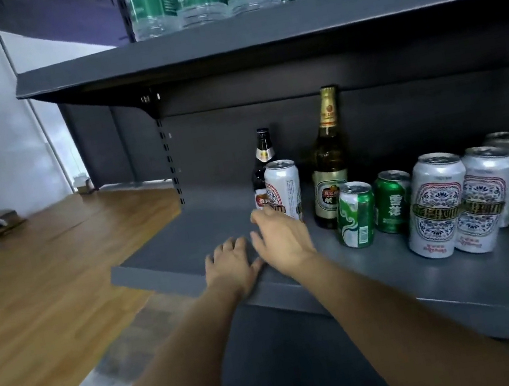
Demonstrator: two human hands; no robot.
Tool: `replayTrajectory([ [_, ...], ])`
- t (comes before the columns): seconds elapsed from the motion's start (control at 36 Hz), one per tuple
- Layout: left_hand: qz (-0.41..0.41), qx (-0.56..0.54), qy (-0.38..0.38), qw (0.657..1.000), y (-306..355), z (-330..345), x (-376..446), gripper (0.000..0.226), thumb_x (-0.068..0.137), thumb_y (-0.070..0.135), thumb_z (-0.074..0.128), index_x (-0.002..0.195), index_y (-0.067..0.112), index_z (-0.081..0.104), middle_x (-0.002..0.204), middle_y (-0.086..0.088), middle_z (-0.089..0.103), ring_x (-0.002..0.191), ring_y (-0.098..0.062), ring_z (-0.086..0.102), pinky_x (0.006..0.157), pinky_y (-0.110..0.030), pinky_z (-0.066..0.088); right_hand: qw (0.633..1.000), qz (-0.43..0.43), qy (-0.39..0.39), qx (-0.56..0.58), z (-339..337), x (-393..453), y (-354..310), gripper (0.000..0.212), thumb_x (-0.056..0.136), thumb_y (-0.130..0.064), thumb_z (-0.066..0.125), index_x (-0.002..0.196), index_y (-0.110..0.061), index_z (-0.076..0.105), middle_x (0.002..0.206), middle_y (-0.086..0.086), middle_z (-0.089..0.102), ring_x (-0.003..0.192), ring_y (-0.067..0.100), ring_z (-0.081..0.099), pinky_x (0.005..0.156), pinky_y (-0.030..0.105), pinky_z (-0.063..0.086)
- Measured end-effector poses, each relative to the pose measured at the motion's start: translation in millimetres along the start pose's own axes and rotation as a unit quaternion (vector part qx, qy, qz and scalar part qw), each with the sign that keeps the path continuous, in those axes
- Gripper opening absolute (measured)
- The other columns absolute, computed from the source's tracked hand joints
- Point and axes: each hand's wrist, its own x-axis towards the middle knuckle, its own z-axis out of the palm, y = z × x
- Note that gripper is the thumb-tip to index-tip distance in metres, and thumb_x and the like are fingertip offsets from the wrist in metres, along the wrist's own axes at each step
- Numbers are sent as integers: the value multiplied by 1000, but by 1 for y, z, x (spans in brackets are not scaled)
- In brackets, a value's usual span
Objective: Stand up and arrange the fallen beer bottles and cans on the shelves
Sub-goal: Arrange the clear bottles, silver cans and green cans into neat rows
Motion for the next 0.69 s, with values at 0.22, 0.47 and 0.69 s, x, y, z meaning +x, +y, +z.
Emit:
replayTrajectory([
  [0.22,78,-14,-30,996,-37,-12,62,61,95,42,45,147,17,24,156,-8,24,143,-29,24,115,-46,25,969,195,35,148,45,59,-42,61,98,-30,50,149,-9,25,150,10,34,137,25,33,105,37,35],
  [0.47,156,-29,-46,986,-89,0,126,75,92,58,48,148,12,28,154,-6,31,140,-25,30,111,-45,31,888,381,143,215,73,117,-48,81,93,-27,60,151,1,11,156,18,22,142,32,26,115,36,25],
  [0.69,204,-125,-62,969,-68,-1,150,62,92,41,54,146,17,35,141,-4,45,131,-23,42,107,-43,37,823,475,205,237,82,156,-46,90,89,-29,65,151,1,7,156,20,20,144,36,20,116,47,20],
])
